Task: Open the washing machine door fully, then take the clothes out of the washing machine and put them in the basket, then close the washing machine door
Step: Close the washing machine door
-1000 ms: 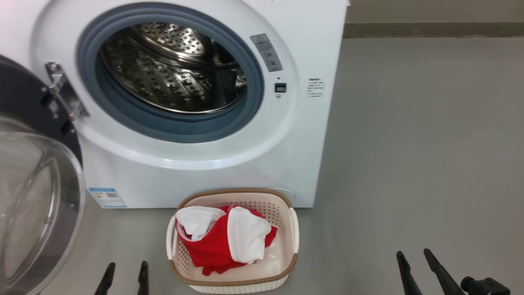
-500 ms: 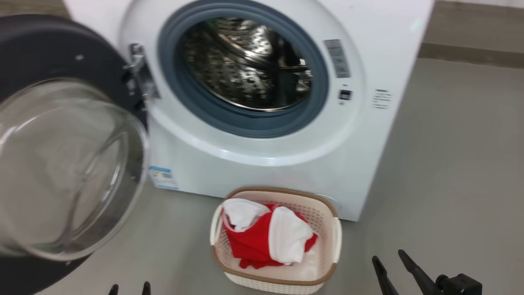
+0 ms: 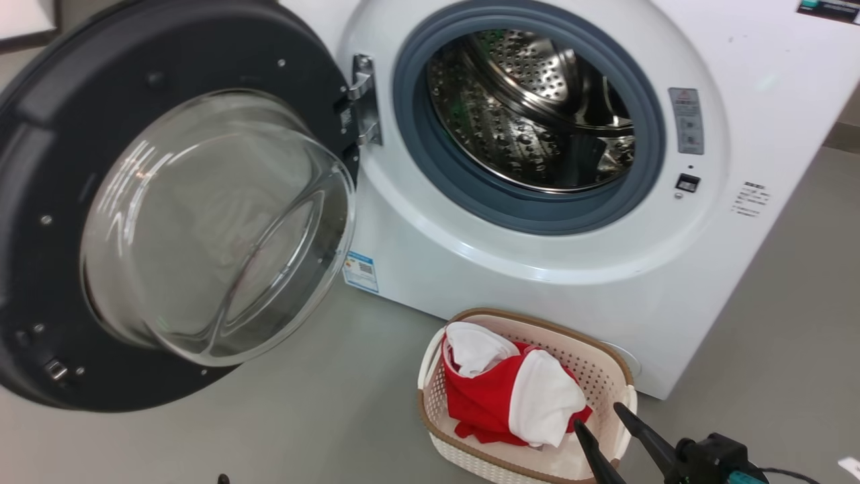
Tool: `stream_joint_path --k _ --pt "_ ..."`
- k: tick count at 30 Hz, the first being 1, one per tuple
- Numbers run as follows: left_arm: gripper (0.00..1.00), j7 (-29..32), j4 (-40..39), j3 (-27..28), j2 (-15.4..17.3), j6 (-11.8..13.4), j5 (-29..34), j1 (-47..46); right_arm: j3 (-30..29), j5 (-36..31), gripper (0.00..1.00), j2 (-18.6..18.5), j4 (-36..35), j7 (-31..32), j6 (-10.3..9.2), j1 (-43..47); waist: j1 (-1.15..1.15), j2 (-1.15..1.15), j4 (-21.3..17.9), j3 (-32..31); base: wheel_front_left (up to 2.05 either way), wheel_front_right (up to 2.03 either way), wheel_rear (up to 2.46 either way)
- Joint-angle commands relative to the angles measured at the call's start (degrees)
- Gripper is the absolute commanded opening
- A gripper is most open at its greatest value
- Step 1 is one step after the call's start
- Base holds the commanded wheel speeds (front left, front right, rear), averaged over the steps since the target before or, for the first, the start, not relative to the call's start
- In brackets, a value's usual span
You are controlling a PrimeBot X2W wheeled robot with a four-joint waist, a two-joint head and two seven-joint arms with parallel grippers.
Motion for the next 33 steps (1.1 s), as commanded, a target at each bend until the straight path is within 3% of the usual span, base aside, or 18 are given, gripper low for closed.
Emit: stream_joint_path --k 1,10,15,16,17,18,21,27,30,33 --pt "1.0 -0.29 -2.09 1.85 0.15 0.74 -0.49 -0.75 1.8 0.49 1.0 -1.33 -0.67 -0.38 0.37 -2.72 0.0 0.0 1.29 0.45 0.0 0.0 0.0" --pt "1.0 -0.29 -4.5 1.69 0.15 2.68 -2.11 0.75 4.65 2.12 1.0 -2.5 0.78 -0.38 0.37 -5.24 0.0 0.0 1.45 0.47 0.0 0.0 0.0" --pt "0.97 -0.29 -5.07 1.73 0.15 1.98 -2.96 0.35 4.12 2.38 1.0 -2.18 0.77 -0.38 0.37 -4.52 0.0 0.0 1.07 0.12 0.0 0.0 0.0" --pt "0.67 -0.29 -5.35 1.99 0.15 1.75 -3.27 0.09 3.84 2.36 1.0 -2.04 0.68 -0.38 0.37 -4.3 0.0 0.0 1.01 0.07 0.0 0.0 0.0" --pt "0.29 -0.29 -5.69 2.31 0.15 1.51 -3.65 -0.18 3.53 2.3 1.0 -1.87 0.58 -0.38 0.37 -4.05 0.0 0.0 0.95 0.01 0.0 0.0 0.0" --pt "0.0 -0.29 -6.31 2.75 0.15 1.13 -3.95 -0.62 3.19 2.22 1.0 -1.68 0.47 -0.38 0.37 -3.77 0.0 0.0 0.89 -0.05 0.0 0.0 0.0" --pt "0.0 -0.29 -8.33 4.9 0.15 -0.66 -4.5 -2.11 1.49 1.9 1.0 -0.82 0.03 -0.38 0.37 -2.89 0.0 0.0 0.69 -0.24 0.0 0.0 0.0" --pt "0.0 -0.29 -14.11 13.4 0.99 -5.56 0.42 -8.65 -1.73 0.96 1.0 0.99 -1.13 -0.38 0.37 -0.65 0.0 0.0 0.09 -0.85 0.0 0.0 0.0" --pt "0.0 -0.29 -16.53 18.1 3.84 -7.24 0.64 -14.06 -3.06 0.55 1.0 1.71 -1.61 -0.38 0.37 0.43 0.0 0.0 -0.14 -1.05 0.0 0.0 0.0" --pt "0.0 -0.29 -16.55 21.33 8.82 -8.22 -0.05 -20.01 -4.51 0.18 1.0 2.4 -2.17 -0.38 0.37 1.41 0.0 0.0 -0.3 -1.14 0.0 0.0 0.0"
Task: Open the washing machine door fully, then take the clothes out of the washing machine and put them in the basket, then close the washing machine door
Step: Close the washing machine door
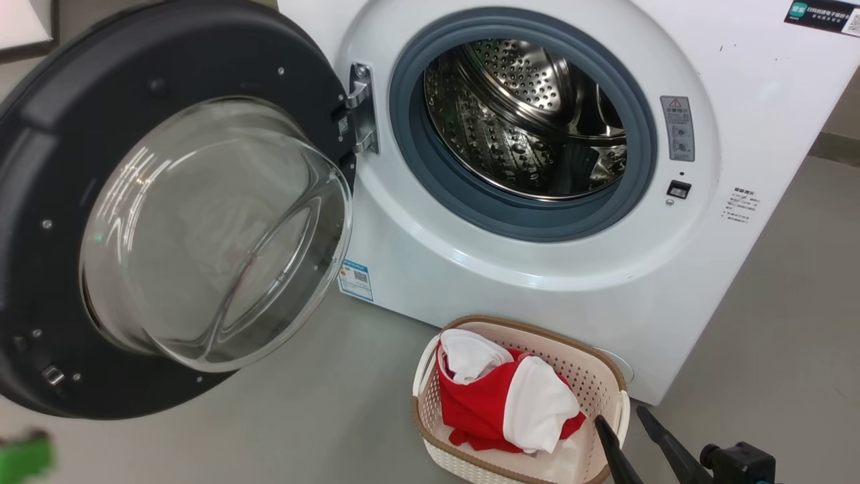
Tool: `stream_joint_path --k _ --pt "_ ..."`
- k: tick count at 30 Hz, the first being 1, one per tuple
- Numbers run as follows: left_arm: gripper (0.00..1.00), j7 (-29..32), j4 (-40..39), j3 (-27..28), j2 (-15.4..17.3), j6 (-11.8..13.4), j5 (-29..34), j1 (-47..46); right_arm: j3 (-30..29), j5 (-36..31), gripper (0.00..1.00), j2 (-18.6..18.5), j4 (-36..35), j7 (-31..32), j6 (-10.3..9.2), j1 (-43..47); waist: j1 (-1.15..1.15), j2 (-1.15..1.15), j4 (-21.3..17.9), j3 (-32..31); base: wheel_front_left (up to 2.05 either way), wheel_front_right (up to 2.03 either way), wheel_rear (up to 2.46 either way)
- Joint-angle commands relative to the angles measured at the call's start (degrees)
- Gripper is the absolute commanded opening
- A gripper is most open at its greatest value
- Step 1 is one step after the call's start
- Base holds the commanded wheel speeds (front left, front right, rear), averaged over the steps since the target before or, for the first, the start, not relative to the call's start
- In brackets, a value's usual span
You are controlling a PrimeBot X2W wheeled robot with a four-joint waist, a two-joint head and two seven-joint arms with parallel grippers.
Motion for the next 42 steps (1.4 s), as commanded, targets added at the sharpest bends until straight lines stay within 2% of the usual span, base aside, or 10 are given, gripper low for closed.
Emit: stream_joint_path --k 1,8,11,12,18,22,26,32,34,42 --pt "0.0 -0.27 -0.72 3.21 4.26 -0.51 -0.77 -5.37 0.21 -0.9 1.0 -0.34 -1.81 -0.37 0.37 -0.46 0.0 0.0 -0.03 0.02 0.0 0.0 0.0" --pt "0.0 -0.27 7.8 4.61 15.01 -0.8 -7.88 -18.89 -1.88 -1.88 1.0 0.46 -2.91 -0.37 0.37 0.68 0.0 0.0 -0.25 1.53 0.0 0.0 0.0" --pt "0.0 -0.27 15.04 5.06 18.07 -0.81 -12.8 -24.03 -2.18 -2.25 1.0 0.42 -3.09 -0.37 0.37 0.07 0.0 0.0 -0.6 2.71 0.0 0.0 0.0" --pt "0.0 -0.27 15.04 5.06 18.07 -0.81 -12.8 -24.03 -2.18 -2.25 1.0 0.42 -3.09 -0.37 0.37 0.07 0.0 0.0 -0.6 2.71 0.0 0.0 0.0" --pt "0.0 2.39 35.34 3.27 24.83 -0.81 -23.79 -33.34 -2.41 -2.74 1.0 -0.04 -3.26 -0.37 0.37 -1.56 0.0 0.0 -1.35 5.53 0.0 0.0 0.0" --pt "0.0 7.05 47.12 1.64 28.0 -0.82 -30.03 -37.93 -2.21 -2.97 1.0 -0.54 -3.14 -0.37 0.37 -2.94 0.0 0.0 -2.1 7.16 0.0 0.0 0.0" --pt "0.0 19.95 55.43 -0.34 29.81 -0.82 -38.18 -39.91 -2.29 -3.06 1.0 -0.87 -3.05 -0.37 0.37 -3.49 0.0 0.0 -2.86 8.14 0.0 0.0 0.0" --pt "0.0 33.25 56.13 -4.33 32.65 -0.82 -46.88 -37.31 -2.67 -3.21 1.0 -1.05 -3.31 -0.37 0.37 -3.19 0.0 0.0 -3.33 8.68 0.0 0.0 0.0" --pt "0.0 36.9 54.66 -5.76 32.52 -0.82 -49.78 -36.28 -2.84 -3.24 1.0 -1.03 -3.35 -0.37 0.37 -2.9 0.0 0.0 -3.1 8.71 0.0 0.0 0.0" --pt "0.0 45.12 48.15 -11.36 32.91 -0.82 -56.95 -32.32 -2.6 -3.22 1.0 -1.23 -3.11 -0.37 0.37 -3.1 0.0 0.0 -2.09 8.19 0.0 0.0 0.0"
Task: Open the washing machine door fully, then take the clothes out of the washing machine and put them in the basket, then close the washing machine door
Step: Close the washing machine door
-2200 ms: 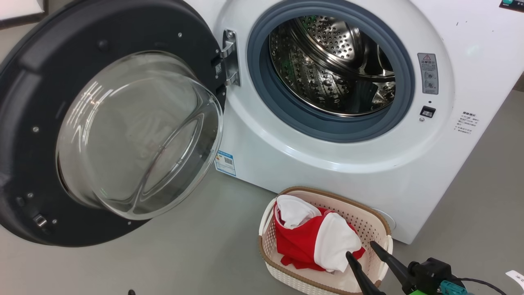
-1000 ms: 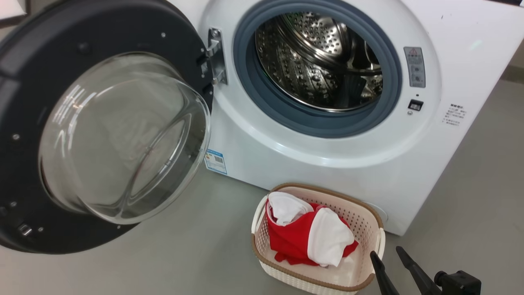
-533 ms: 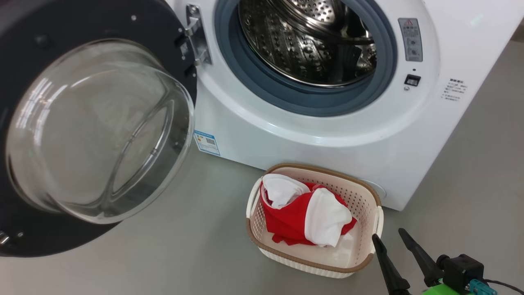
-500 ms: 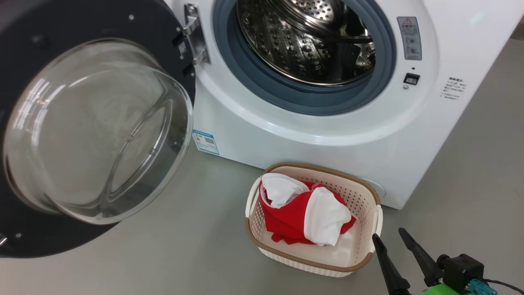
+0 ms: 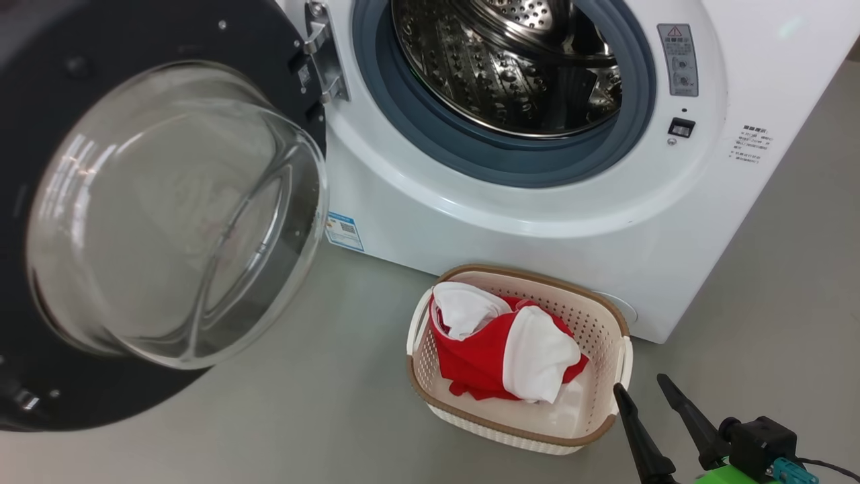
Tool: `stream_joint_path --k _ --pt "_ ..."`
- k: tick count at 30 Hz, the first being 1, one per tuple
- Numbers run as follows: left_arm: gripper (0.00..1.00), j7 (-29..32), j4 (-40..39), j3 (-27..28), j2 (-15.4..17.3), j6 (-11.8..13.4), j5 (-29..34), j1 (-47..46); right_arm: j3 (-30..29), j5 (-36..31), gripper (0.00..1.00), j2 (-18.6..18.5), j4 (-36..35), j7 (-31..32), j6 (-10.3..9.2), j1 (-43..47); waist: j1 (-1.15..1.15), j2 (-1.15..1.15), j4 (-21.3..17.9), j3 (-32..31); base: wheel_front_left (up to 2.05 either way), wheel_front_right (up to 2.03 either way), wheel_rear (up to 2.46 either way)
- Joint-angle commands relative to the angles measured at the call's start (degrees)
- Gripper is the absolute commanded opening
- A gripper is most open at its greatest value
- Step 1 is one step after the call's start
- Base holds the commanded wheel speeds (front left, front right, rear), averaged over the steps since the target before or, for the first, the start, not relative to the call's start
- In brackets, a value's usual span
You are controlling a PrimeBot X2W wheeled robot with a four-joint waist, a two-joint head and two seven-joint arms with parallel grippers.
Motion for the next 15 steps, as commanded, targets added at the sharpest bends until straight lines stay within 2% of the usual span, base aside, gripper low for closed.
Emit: stream_joint_path --k 1,15 --pt "0.0 2.03 -3.34 -0.24 3.0 -0.39 -2.0 1.14 1.16 -0.34 1.0 -0.93 -1.28 -0.37 0.37 -1.3 0.0 0.0 0.31 -0.58 0.0 0.0 0.0" --pt "0.0 5.4 -22.46 -5.86 3.4 -0.39 -11.9 11.42 1.52 0.51 1.0 -0.58 -1.17 -0.37 0.37 1.85 0.0 0.0 0.89 -4.99 0.0 0.0 0.0"
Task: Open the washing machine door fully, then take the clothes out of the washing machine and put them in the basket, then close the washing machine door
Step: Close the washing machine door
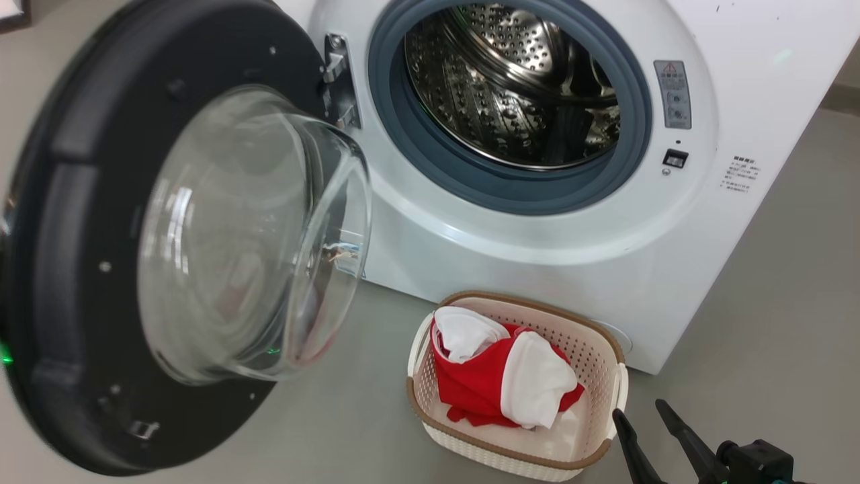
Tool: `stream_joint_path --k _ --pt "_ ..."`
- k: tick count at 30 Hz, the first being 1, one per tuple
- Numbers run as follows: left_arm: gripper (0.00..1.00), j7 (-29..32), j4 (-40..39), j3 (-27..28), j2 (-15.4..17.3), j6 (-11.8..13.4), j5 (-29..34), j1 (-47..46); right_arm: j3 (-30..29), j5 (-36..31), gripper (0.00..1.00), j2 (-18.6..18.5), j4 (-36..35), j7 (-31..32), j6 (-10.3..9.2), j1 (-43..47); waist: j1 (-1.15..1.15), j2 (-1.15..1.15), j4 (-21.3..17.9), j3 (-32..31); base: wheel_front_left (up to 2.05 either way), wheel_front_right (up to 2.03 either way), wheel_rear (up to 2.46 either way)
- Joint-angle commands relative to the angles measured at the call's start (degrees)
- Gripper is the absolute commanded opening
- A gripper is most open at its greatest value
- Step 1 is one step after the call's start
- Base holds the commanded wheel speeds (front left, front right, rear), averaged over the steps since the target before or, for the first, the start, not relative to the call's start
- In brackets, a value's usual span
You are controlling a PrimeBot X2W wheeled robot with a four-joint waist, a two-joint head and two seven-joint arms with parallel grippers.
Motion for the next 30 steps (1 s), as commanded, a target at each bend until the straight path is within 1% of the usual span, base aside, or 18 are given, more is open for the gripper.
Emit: stream_joint_path --k 1,5,8,15,23,30 --pt "0.0 0.77 -3.17 1.58 2.68 -0.39 -0.9 -0.17 1.12 0.42 1.0 -0.73 -1.33 -0.38 0.37 -0.56 0.0 0.0 0.09 -0.84 0.0 0.0 0.0" --pt "0.0 0.97 -9.16 0.59 2.31 -0.39 -2.73 2.69 0.85 0.37 1.0 -0.47 -1.52 -0.38 0.37 0.07 0.0 0.0 -0.06 -1.5 0.0 0.0 0.0" --pt "0.0 0.87 -13.45 -0.96 2.18 -0.39 -2.61 4.39 0.77 0.4 1.0 -0.4 -1.66 -0.38 0.37 0.32 0.0 0.0 -0.1 -1.56 0.0 0.0 0.0" --pt "0.0 0.07 -20.27 -4.85 0.86 -0.39 -2.59 4.48 0.47 0.23 1.0 -0.37 -1.84 -0.38 0.37 0.12 0.0 0.0 -0.78 -1.02 0.0 0.0 0.0" --pt "0.0 -2.58 -24.29 -9.56 -1.14 -0.39 -1.22 2.14 0.08 0.06 1.0 -0.32 -1.99 -0.38 0.37 -0.26 0.0 0.0 -2.25 -0.24 0.0 0.0 0.0" --pt "0.0 -7.05 -26.29 -14.31 -4.54 -0.39 0.51 -2.06 -0.14 -0.04 1.0 -0.2 -1.89 -0.38 0.37 -1.0 0.0 0.0 -3.29 0.54 0.0 0.0 0.0"
